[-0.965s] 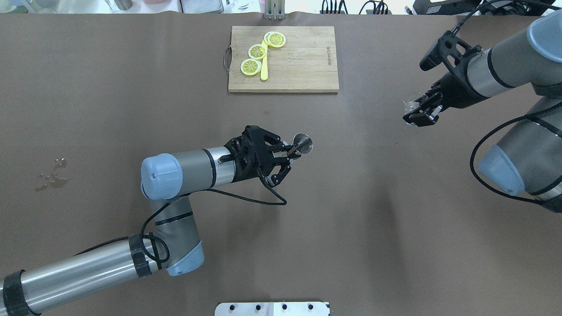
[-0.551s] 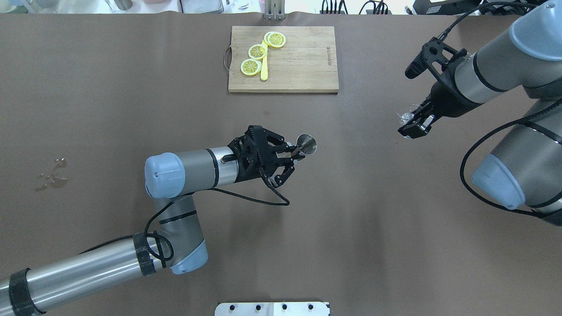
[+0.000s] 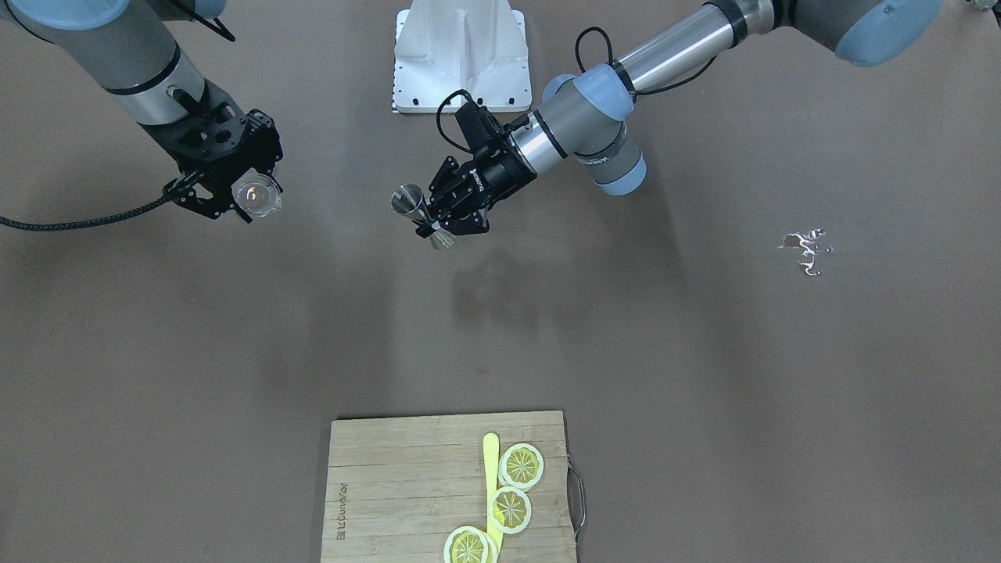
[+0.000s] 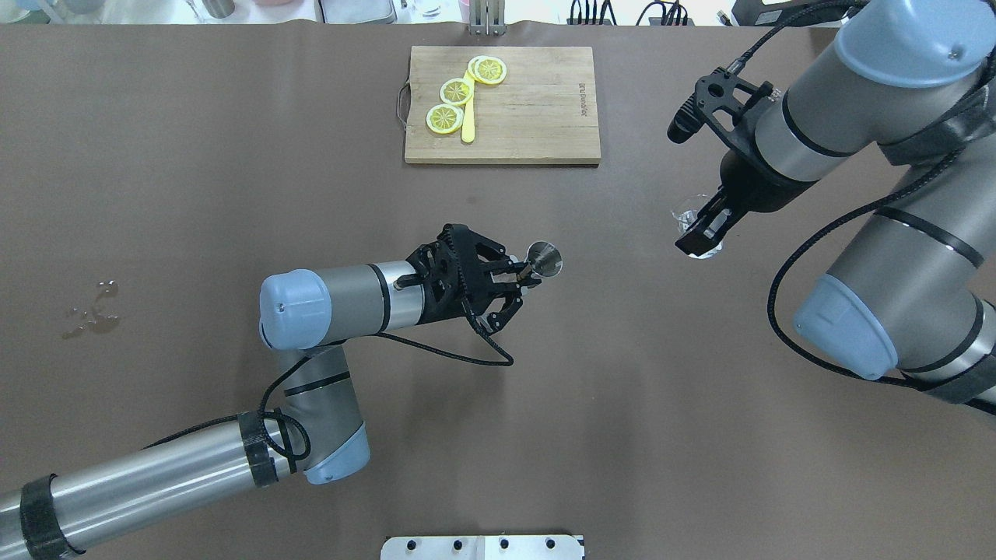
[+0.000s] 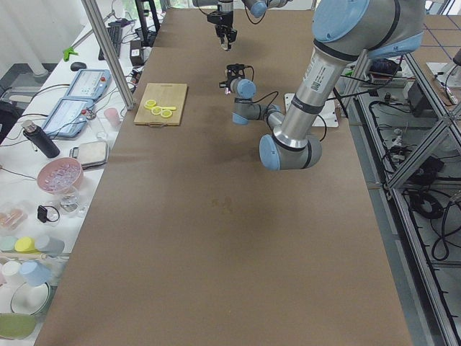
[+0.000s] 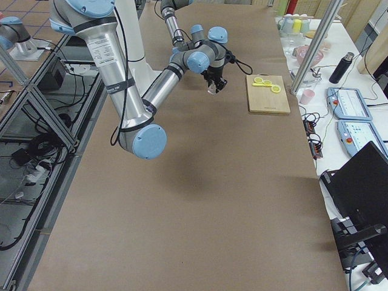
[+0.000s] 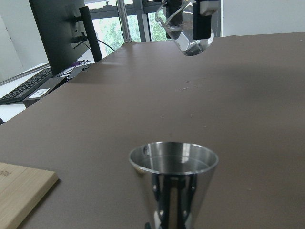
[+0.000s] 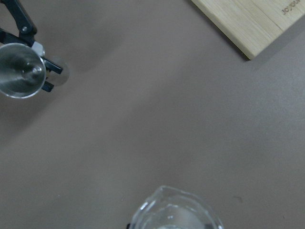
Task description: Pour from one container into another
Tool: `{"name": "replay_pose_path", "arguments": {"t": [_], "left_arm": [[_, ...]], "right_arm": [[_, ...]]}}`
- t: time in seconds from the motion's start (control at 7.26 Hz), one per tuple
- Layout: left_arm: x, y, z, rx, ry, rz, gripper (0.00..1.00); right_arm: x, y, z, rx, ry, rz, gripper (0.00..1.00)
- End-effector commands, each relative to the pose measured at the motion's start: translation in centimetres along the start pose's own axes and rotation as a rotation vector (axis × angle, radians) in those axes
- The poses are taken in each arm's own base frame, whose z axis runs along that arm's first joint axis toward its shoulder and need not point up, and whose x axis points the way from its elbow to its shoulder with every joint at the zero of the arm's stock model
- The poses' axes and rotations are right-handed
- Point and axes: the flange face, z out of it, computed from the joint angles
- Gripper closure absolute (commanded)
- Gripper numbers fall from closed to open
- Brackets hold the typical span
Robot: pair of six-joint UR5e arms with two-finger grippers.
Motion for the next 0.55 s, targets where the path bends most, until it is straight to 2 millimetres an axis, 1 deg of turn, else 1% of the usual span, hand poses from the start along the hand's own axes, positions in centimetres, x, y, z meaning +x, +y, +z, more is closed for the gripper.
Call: {"name": "replay_pose_path", "arguments": {"t": [0.0, 0.14, 0.28, 0.41], "left_arm": [[0.2, -0.1, 0.1, -0.002, 0.021, 0.000, 1.00], [0.2, 0.1, 0.2, -0.006, 0.023, 0.000, 1.00], [0.2, 0.2, 0.2, -0.008, 0.022, 0.000, 1.00], [0.1, 0.3, 0.2, -0.009, 0.021, 0.000, 1.00]], "right_arm": [[-3.8, -1.3, -0.6, -0.050, 0.018, -0.021, 1.00], [-4.8, -1.8, 0.0, -0.070, 0.051, -0.024, 1.00], [-6.1, -2.4, 0.5, -0.114, 0.045, -0.018, 1.00], [-7.7, -2.8, 1.0, -0.141, 0.034, -0.029, 1.00]]}}
